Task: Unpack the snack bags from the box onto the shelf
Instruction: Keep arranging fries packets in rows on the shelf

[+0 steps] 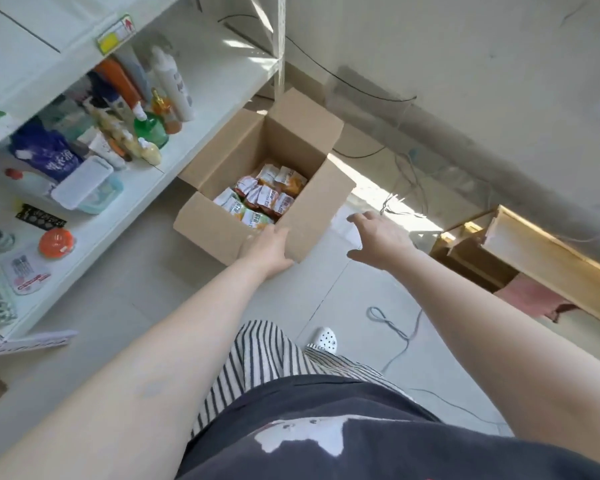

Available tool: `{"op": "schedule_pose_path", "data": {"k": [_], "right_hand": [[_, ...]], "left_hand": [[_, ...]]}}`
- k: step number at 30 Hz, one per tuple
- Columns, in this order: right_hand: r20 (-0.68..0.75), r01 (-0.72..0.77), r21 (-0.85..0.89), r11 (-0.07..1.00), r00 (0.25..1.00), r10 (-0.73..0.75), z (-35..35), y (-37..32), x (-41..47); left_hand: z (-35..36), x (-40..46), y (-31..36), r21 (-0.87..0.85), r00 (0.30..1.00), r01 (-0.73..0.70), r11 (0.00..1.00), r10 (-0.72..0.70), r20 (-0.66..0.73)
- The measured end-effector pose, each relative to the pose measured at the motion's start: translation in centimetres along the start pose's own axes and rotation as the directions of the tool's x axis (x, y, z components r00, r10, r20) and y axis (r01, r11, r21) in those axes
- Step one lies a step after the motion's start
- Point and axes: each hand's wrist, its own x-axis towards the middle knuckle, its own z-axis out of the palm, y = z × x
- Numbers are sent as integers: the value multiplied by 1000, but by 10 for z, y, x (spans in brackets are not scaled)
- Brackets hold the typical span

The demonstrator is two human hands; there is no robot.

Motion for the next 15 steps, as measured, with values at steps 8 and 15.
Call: {"op": "schedule_pose_path", "data": {"k": [8,15], "right_hand": [[87,99,-19,995,991,-96,-27,35,73],[133,187,-68,980,975,-177,-63,40,164]], "left_hand": [[-12,55,16,9,996,85,996,-85,16],[-52,140,-1,-12,985,150,989,-149,87]]}}
